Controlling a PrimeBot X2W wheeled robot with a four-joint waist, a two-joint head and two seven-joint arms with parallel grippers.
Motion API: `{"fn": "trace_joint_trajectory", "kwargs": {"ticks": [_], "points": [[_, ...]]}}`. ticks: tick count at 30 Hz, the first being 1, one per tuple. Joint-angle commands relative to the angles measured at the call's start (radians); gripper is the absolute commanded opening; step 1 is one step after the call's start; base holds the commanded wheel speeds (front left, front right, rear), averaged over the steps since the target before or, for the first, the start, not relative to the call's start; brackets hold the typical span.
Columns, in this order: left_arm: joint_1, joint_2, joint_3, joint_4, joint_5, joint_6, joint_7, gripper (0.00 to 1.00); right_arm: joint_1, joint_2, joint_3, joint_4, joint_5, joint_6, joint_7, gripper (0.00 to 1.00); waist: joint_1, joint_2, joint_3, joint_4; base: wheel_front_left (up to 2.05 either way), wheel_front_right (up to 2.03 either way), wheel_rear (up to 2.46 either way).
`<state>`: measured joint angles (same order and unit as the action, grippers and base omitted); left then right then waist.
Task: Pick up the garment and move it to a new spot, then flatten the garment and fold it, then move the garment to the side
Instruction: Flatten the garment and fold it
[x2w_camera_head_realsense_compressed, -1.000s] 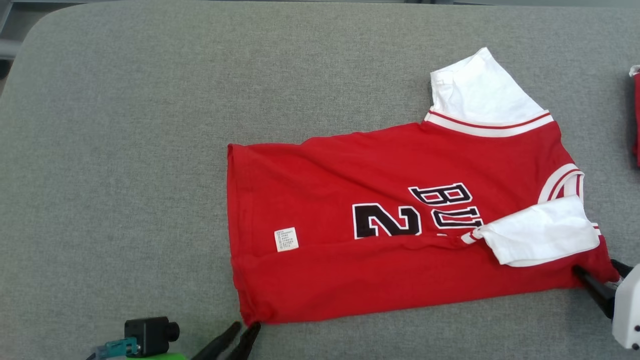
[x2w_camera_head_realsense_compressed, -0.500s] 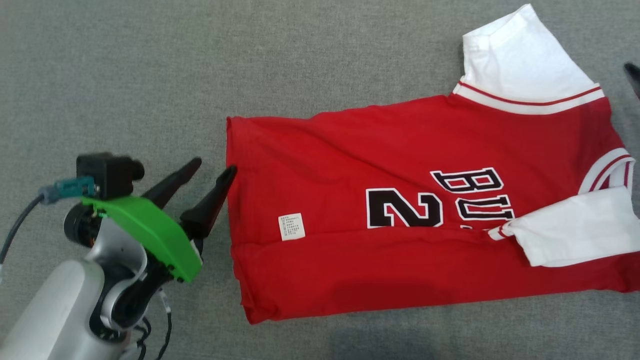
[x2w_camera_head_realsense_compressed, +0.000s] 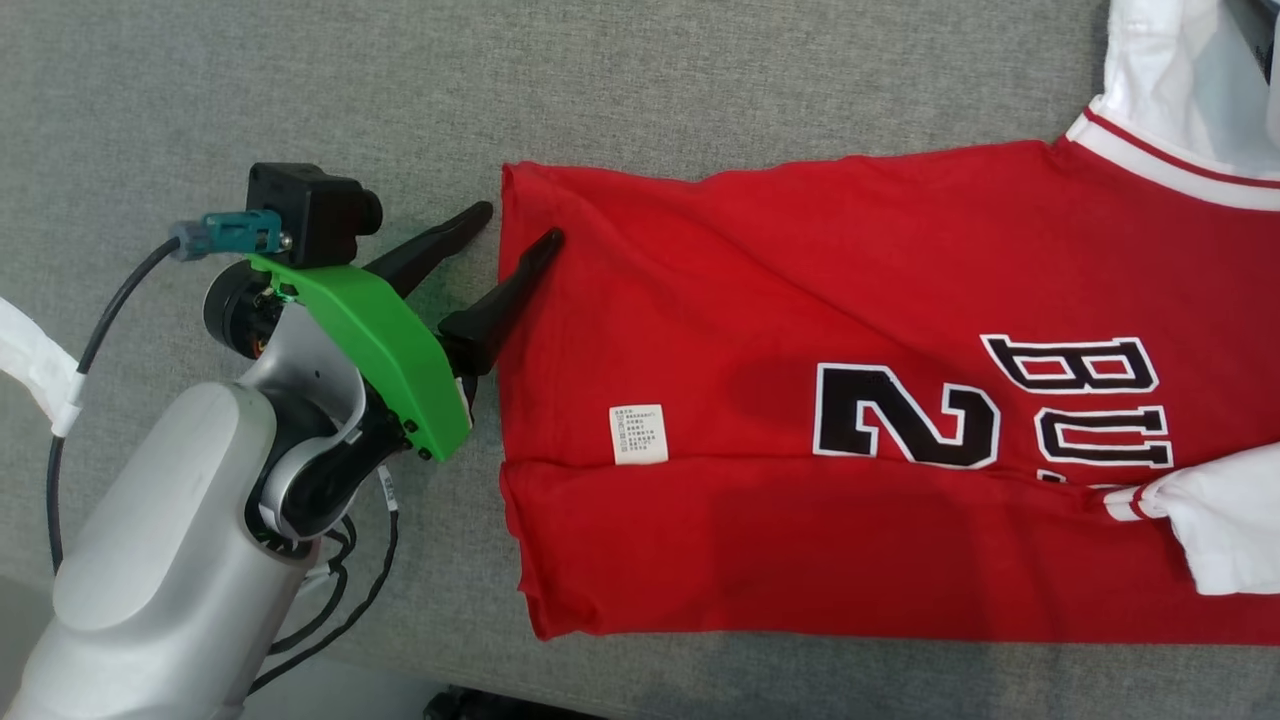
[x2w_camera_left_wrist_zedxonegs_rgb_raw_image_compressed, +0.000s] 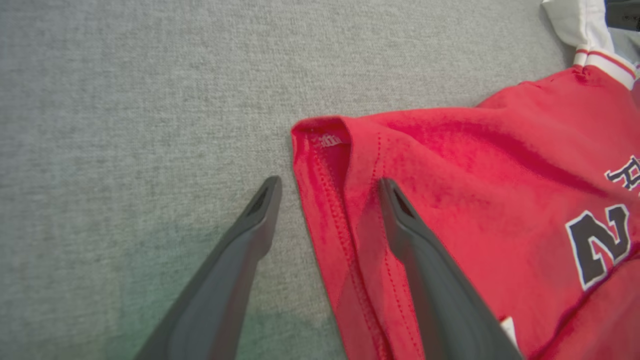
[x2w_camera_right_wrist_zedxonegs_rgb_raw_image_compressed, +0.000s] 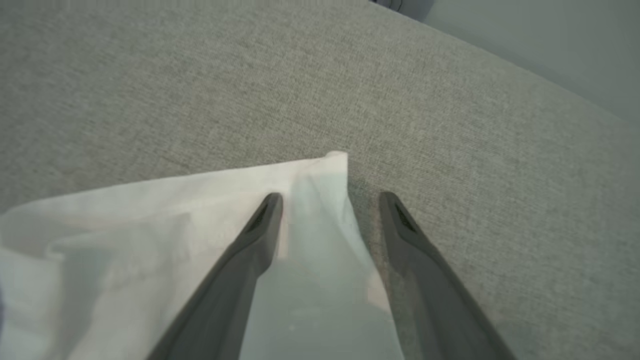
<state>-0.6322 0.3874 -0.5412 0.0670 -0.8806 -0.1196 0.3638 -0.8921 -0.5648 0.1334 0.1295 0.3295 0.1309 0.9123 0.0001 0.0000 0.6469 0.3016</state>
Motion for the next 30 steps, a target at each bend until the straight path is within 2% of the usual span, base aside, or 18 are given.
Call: {"fn": "trace_joint_trajectory", "kwargs": {"ticks": [1, 5, 6, 7, 8, 11, 12, 13, 14, 21, 30], "points": [[-0.008, 0.003, -0.008, 0.001, -0.018, -0.005, 0.000, 1.00, 0.005, 0.000, 0.010, 0.025, 0.009, 0.000, -0.003, 1.00, -0.0001, 0.0000, 0.018, 0.014, 0.00, 0.00, 0.00], [-0.016, 0.010, -0.023, 0.002, -0.032, -0.009, 0.000, 1.00, 0.015, 0.007, 0.035, 0.053, 0.035, 0.000, -0.010, 1.00, -0.0001, 0.0000, 0.019, 0.003, 0.00, 0.00, 0.00], [-0.022, 0.010, -0.025, 0.004, -0.032, -0.010, -0.001, 1.00, 0.014, 0.009, 0.043, 0.054, 0.046, 0.000, -0.012, 0.76, -0.0001, 0.0000, 0.019, 0.000, 0.00, 0.00, 0.00], [-0.028, 0.007, -0.026, 0.007, -0.038, -0.010, -0.005, 1.00, 0.011, 0.010, 0.055, 0.053, 0.062, 0.001, -0.019, 0.24, -0.0001, 0.0000, 0.019, -0.004, 0.00, 0.00, 0.00], [-0.035, 0.002, -0.026, 0.009, -0.045, -0.009, -0.008, 1.00, 0.008, 0.013, 0.059, 0.054, 0.077, 0.001, -0.030, 0.00, -0.0001, 0.0000, 0.019, -0.008, 0.00, 0.00, 0.00], [-0.060, -0.006, -0.033, 0.016, -0.073, -0.011, -0.007, 1.00, -0.011, 0.013, 0.073, 0.047, 0.112, 0.001, -0.066, 0.00, -0.0001, 0.0000, 0.018, -0.023, 0.00, 0.00, 0.00], [-0.071, -0.004, -0.033, 0.018, -0.076, -0.011, -0.013, 0.71, -0.021, 0.010, 0.071, 0.046, 0.118, 0.000, -0.084, 0.00, -0.0001, 0.0000, 0.016, -0.029, 0.00, 0.00, 0.00], [-0.080, -0.005, -0.029, 0.026, -0.079, -0.011, -0.024, 0.17, -0.031, 0.011, 0.069, 0.046, 0.124, 0.000, -0.105, 0.00, -0.0001, 0.0000, 0.013, -0.035, 0.00, 0.00, 0.00], [-0.086, -0.003, -0.033, 0.032, -0.080, -0.011, -0.028, 0.00, -0.042, 0.013, 0.068, 0.045, 0.127, 0.000, -0.127, 0.00, -0.0001, 0.0000, 0.009, -0.041, 0.00, 0.00, 0.00], [-0.088, 0.031, -0.028, 0.069, -0.088, -0.012, -0.095, 0.00, -0.032, 0.008, 0.065, 0.020, 0.183, 0.000, -0.242, 0.00, -0.0001, 0.0000, -0.044, -0.088, 0.00, 0.00, 0.00], [0.027, 0.089, -0.009, 0.019, -0.095, 0.011, -0.136, 0.00, 0.157, -0.034, 0.015, -0.104, 0.270, 0.000, -0.378, 0.00, -0.0001, 0.0000, -0.158, -0.137, 0.00, 0.00, 0.00]]}}
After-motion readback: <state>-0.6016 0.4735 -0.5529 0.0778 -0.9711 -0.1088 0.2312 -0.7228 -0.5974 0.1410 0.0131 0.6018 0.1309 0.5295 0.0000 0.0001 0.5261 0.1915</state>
